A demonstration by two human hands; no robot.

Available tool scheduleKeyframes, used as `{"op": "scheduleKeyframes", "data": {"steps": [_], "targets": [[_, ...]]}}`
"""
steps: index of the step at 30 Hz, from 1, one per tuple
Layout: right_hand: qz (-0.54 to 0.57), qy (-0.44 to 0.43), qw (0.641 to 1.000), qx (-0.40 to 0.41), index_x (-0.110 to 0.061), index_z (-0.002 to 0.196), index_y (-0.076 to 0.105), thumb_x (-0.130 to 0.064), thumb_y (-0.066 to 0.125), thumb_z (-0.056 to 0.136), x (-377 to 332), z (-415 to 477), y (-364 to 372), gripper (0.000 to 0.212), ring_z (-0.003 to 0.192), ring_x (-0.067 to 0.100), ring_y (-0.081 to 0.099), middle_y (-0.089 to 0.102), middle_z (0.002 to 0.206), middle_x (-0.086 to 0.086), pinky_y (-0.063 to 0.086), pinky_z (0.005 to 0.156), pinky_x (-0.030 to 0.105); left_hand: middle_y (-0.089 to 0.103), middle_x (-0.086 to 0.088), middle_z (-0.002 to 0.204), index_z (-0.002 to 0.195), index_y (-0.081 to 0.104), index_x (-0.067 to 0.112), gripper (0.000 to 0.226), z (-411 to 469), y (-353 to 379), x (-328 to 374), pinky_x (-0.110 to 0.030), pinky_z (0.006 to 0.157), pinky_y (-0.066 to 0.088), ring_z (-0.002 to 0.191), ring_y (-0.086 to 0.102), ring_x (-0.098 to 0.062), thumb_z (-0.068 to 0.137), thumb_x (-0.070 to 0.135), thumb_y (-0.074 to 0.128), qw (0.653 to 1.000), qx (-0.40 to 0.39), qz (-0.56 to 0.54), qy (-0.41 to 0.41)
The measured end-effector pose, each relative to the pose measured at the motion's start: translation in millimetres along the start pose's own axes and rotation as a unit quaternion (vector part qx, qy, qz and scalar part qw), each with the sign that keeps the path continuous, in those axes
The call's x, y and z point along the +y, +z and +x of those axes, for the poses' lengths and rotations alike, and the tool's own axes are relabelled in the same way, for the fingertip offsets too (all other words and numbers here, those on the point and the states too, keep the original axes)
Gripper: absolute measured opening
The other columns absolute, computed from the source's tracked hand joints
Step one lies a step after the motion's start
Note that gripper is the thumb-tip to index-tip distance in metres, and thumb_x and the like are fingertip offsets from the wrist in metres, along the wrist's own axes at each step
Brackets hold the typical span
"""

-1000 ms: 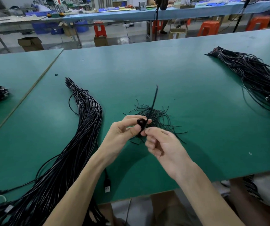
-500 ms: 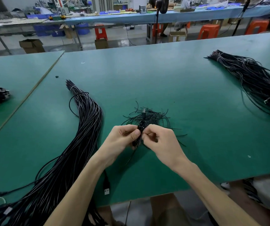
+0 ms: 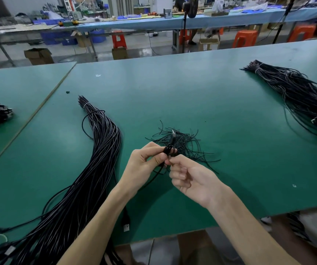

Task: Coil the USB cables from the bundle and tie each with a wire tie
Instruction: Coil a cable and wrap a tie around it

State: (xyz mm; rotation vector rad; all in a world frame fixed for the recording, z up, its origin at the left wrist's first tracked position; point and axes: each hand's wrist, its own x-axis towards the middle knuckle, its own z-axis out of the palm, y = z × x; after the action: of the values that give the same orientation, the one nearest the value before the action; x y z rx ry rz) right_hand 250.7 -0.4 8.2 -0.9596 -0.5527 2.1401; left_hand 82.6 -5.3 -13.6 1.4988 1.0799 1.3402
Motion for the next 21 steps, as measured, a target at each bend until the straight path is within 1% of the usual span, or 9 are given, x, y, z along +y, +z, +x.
{"op": "scheduleKeyframes", "data": {"steps": [2,4,6,9,13,14,16,19,21], "targets": [[-0.04,-0.038,0.998,0.024,-0.002,0.086,0.071,-0.009,0.066,0.094,-2.6,-0.4,-1.9,0.013,0.043,0.006,0.031,0.03,0.055,-0.006,0.021,0.036,0.019,0.07,-0.006,0.092,0.12,0.072,0.006,0.031,0.2,2.3,0.2,-0.03,0.074,0.055,0.077,0.064,-0.016,0.094,0.021,0.064,0.999,0.004,-0.005,-0.038],[-0.081,-0.08,0.993,0.042,-0.003,0.091,0.074,-0.014,0.068,0.095,-4.5,0.0,-5.8,0.013,0.046,0.007,0.032,0.032,0.057,-0.006,0.022,0.038,0.019,0.072,-0.003,0.083,0.118,0.069,0.018,0.024,0.8,3.2,0.3,-0.025,0.067,0.053,0.065,0.062,-0.015,0.096,0.024,0.063,0.998,0.001,0.003,-0.07],[-0.133,-0.115,0.983,0.051,-0.003,0.096,0.075,-0.018,0.069,0.095,-4.3,0.0,-11.0,0.017,0.049,0.007,0.033,0.035,0.06,-0.006,0.022,0.04,0.02,0.069,-0.001,0.07,0.114,0.067,0.023,0.016,0.3,2.9,-1.0,-0.023,0.059,0.049,0.054,0.055,-0.016,0.101,0.017,0.06,0.997,-0.015,0.043,-0.067],[-0.236,-0.149,0.958,0.07,-0.005,0.097,0.077,-0.024,0.068,0.098,0.4,0.8,-17.2,0.021,0.052,0.008,0.034,0.037,0.062,-0.006,0.025,0.042,0.019,0.056,0.005,0.056,0.111,0.066,0.017,0.019,0.0,2.9,-6.3,-0.017,0.047,0.037,0.045,0.043,-0.005,0.105,0.006,0.052,0.993,-0.034,0.095,-0.054],[-0.386,-0.194,0.896,0.102,-0.015,0.09,0.076,-0.029,0.066,0.099,2.4,-0.4,-20.6,0.02,0.053,0.009,0.042,0.048,0.057,-0.011,0.035,0.051,0.019,0.051,0.005,0.08,0.121,0.068,0.007,0.024,-2.2,6.3,-10.7,-0.015,0.054,0.042,0.061,0.052,-0.004,0.106,0.004,0.05,0.981,-0.04,0.184,-0.054],[-0.439,-0.225,0.862,0.118,-0.019,0.089,0.075,-0.032,0.067,0.099,2.6,-1.2,-21.4,0.018,0.053,0.005,0.047,0.056,0.059,-0.014,0.037,0.054,0.017,0.051,0.006,0.084,0.122,0.068,0.008,0.025,-2.7,6.9,-10.7,-0.018,0.057,0.045,0.066,0.052,-0.004,0.107,0.007,0.049,0.977,-0.043,0.203,-0.052],[-0.552,-0.304,0.756,0.18,-0.026,0.088,0.07,-0.039,0.068,0.097,4.5,-4.7,-22.6,0.016,0.065,0.001,0.058,0.063,0.07,-0.015,0.039,0.059,0.016,0.053,0.012,0.085,0.124,0.068,0.006,0.026,-3.1,6.3,-9.3,-0.017,0.065,0.044,0.069,0.053,0.0,0.107,0.01,0.049,0.97,-0.042,0.239,-0.031],[-0.628,-0.424,0.607,0.239,-0.026,0.09,0.057,-0.044,0.067,0.095,4.9,-13.7,-13.8,0.021,0.076,0.006,0.052,0.051,0.083,-0.017,0.038,0.06,0.016,0.055,0.019,0.089,0.123,0.069,0.005,0.026,-4.0,3.8,-7.3,-0.007,0.074,0.038,0.081,0.055,0.01,0.107,0.008,0.049,0.951,-0.047,0.305,0.015],[-0.666,-0.47,0.537,0.216,-0.02,0.102,0.058,-0.045,0.069,0.092,2.8,-13.4,-10.4,0.029,0.093,0.009,0.049,0.052,0.101,-0.01,0.043,0.074,0.021,0.06,0.016,0.095,0.121,0.069,0.007,0.025,-5.1,3.7,-6.9,-0.006,0.08,0.039,0.091,0.058,0.007,0.105,0.004,0.05,0.945,-0.063,0.319,0.026]]}}
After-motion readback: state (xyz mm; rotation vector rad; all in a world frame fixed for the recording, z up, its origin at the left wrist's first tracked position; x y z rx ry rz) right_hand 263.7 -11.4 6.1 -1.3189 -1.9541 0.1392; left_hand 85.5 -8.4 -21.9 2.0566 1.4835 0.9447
